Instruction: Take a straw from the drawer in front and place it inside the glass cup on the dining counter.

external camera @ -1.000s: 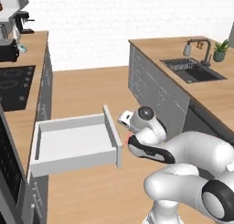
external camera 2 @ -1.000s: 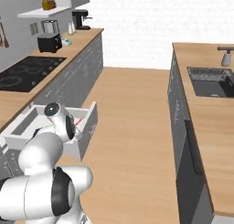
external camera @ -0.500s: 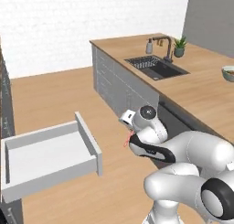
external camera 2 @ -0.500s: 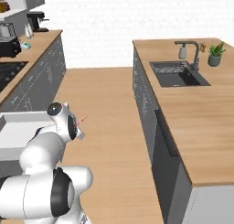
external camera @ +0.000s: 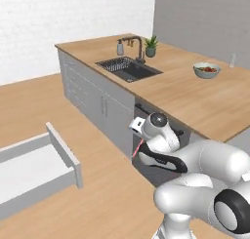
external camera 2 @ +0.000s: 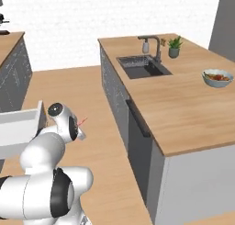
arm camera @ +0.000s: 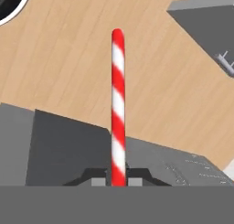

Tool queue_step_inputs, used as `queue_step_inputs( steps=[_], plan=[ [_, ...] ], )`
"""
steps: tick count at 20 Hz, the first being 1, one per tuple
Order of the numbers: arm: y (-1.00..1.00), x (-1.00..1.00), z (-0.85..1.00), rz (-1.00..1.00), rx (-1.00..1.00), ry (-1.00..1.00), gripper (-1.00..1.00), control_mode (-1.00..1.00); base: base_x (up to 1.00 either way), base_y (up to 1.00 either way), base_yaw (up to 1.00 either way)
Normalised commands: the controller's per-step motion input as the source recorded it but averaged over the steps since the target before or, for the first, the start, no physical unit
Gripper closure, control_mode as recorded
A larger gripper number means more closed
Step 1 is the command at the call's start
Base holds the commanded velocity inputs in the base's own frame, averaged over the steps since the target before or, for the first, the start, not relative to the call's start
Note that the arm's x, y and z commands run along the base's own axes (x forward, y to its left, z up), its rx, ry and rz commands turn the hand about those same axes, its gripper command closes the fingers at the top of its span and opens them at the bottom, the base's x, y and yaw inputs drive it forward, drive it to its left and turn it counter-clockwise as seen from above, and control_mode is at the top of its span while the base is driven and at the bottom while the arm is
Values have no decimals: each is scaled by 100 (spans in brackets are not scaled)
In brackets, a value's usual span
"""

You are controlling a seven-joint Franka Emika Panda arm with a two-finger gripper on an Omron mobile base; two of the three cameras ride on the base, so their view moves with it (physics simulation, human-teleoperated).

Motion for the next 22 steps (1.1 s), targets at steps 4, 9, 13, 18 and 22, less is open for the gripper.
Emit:
queue_step_inputs(
  steps=[4,9,13,18,22],
  plan=[
    [0,0,0,0,0,0,100,100,-43,-70,-31],
    [0,0,0,0,0,0,100,100,-35,-83,-31],
    [0,0,0,0,0,0,100,100,-30,-89,-31],
    [0,0,0,0,0,0,100,100,6,-93,-27],
    [0,0,0,0,0,0,100,100,54,-86,-19]
  ],
)
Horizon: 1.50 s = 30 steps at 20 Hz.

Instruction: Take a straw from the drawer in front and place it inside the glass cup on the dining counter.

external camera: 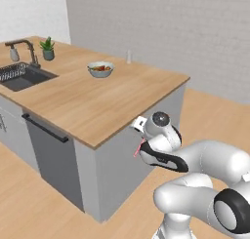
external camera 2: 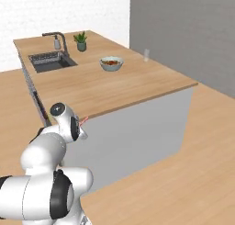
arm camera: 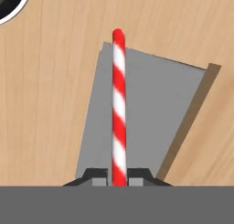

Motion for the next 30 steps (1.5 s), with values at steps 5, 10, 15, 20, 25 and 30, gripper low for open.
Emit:
queue_step_inputs(
  steps=[5,10,15,20,25,30],
  plan=[
    [0,0,0,0,0,0,100,100,83,-73,-16],
    [0,0,0,0,0,0,100,100,96,-77,-11],
    [0,0,0,0,0,0,100,100,100,-69,-3],
    [0,0,0,0,0,0,100,100,100,-54,0],
    [0,0,0,0,0,0,100,100,100,-61,11],
    [0,0,0,0,0,0,100,100,99,-77,34]
  ],
)
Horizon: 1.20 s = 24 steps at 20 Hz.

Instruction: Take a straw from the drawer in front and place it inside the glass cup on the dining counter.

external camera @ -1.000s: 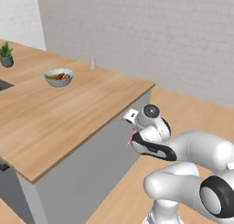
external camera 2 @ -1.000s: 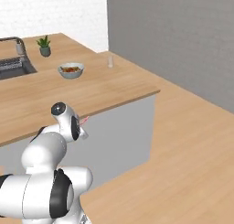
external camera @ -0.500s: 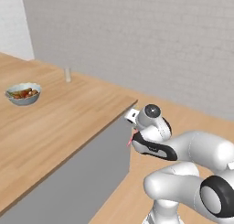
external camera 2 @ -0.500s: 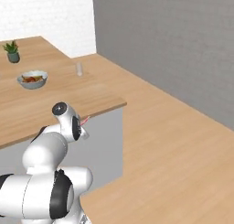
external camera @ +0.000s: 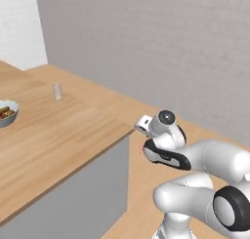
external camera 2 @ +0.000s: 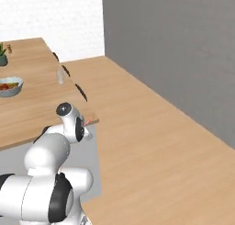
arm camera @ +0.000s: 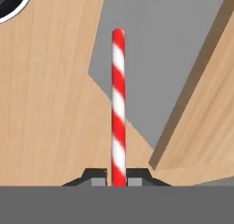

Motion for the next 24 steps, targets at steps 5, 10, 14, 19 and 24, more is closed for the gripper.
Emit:
queue_step_inputs(
  steps=[5,10,14,19,24],
  plan=[
    [0,0,0,0,0,0,100,100,90,-89,46],
    [0,0,0,0,0,0,100,100,68,-94,48],
    [0,0,0,0,0,0,100,100,48,-100,40],
    [0,0,0,0,0,0,100,100,55,-98,45],
    [0,0,0,0,0,0,100,100,78,-81,52]
  ],
)
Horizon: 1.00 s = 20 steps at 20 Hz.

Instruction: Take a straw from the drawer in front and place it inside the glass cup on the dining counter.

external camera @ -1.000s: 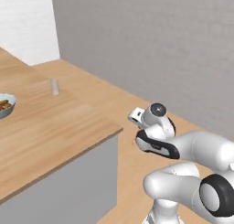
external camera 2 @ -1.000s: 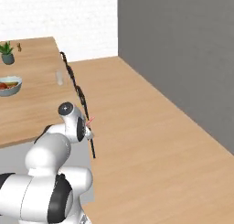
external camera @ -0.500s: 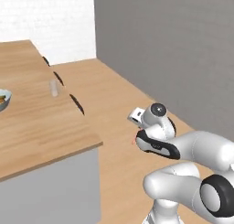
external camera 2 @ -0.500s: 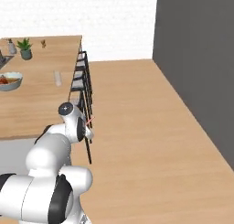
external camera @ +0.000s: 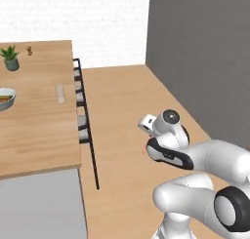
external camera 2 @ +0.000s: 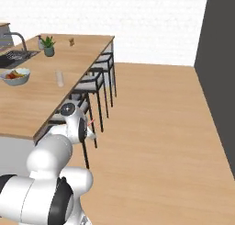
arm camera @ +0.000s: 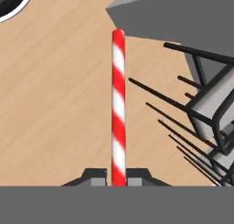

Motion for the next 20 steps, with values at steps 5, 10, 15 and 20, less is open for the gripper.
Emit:
queue_step_inputs(
  steps=[5,10,15,20],
  plan=[
    [0,0,0,0,0,0,100,100,96,-50,53],
    [0,0,0,0,0,0,100,100,85,-50,50],
    [0,0,0,0,0,0,100,100,34,-64,47],
    [0,0,0,0,0,0,100,100,0,-73,46]
  ],
)
